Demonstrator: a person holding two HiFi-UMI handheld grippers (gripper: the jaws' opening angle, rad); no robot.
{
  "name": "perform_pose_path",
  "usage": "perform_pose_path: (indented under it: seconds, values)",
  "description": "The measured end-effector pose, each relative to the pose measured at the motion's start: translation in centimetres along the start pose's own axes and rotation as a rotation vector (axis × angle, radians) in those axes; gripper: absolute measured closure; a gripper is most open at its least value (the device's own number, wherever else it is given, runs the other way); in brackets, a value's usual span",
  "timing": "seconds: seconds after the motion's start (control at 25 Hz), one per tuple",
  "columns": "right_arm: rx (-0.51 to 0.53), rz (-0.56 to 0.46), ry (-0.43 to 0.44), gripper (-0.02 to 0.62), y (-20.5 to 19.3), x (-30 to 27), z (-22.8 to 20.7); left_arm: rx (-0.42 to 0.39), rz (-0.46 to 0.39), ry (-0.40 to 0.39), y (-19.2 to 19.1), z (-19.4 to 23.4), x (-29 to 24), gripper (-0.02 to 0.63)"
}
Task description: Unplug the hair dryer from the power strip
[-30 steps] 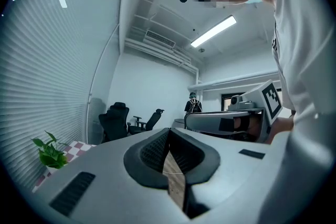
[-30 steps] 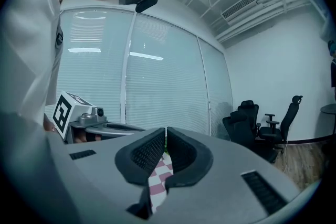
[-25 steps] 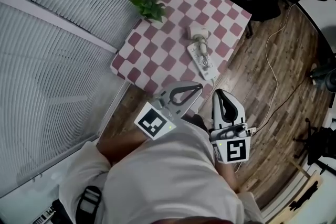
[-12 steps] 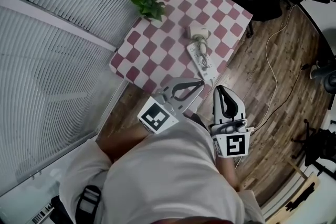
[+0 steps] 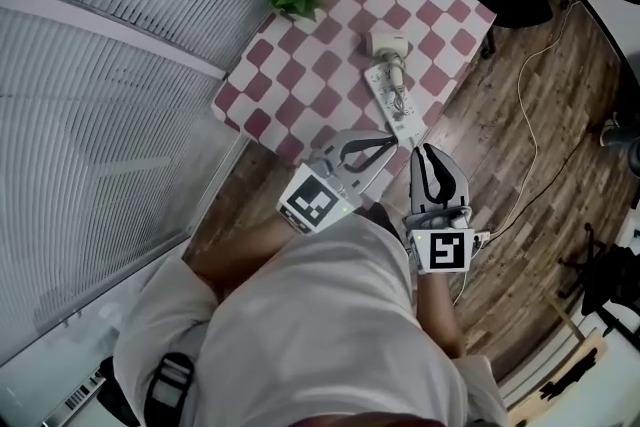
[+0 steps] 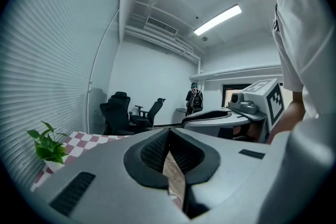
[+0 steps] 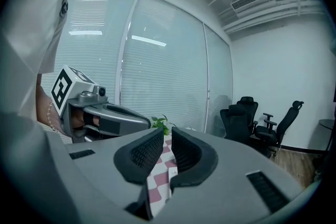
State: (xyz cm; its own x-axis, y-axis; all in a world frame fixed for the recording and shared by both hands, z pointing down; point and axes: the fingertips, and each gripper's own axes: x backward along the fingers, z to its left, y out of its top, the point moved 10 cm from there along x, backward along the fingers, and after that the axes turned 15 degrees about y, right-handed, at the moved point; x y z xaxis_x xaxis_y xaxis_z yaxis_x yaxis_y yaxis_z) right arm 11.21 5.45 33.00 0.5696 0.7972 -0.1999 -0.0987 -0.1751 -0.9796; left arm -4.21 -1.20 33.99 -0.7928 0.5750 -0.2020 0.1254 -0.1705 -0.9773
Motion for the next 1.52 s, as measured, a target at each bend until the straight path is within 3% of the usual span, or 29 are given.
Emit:
perform_pose_path:
  seconds: [0.28, 0.8, 1.52]
  values:
    - [0.011, 0.077, 0.029, 0.533, -3.8, -1.2, -1.4, -0.014, 0.086, 0.013, -3.5, 0.0, -1.6, 0.575]
    - [-0.086, 0.206, 0.053, 0.498, -11.6, -4.0, -4.0, -0.029, 0.215, 0.050, -10.3, 0.5, -5.0, 0.575]
    - [-0.139, 0.382, 0.092, 0.462, -20.9, -8.7, -7.7, -0.021, 0.413, 0.100, -19.7, 3.4, -11.0, 0.575]
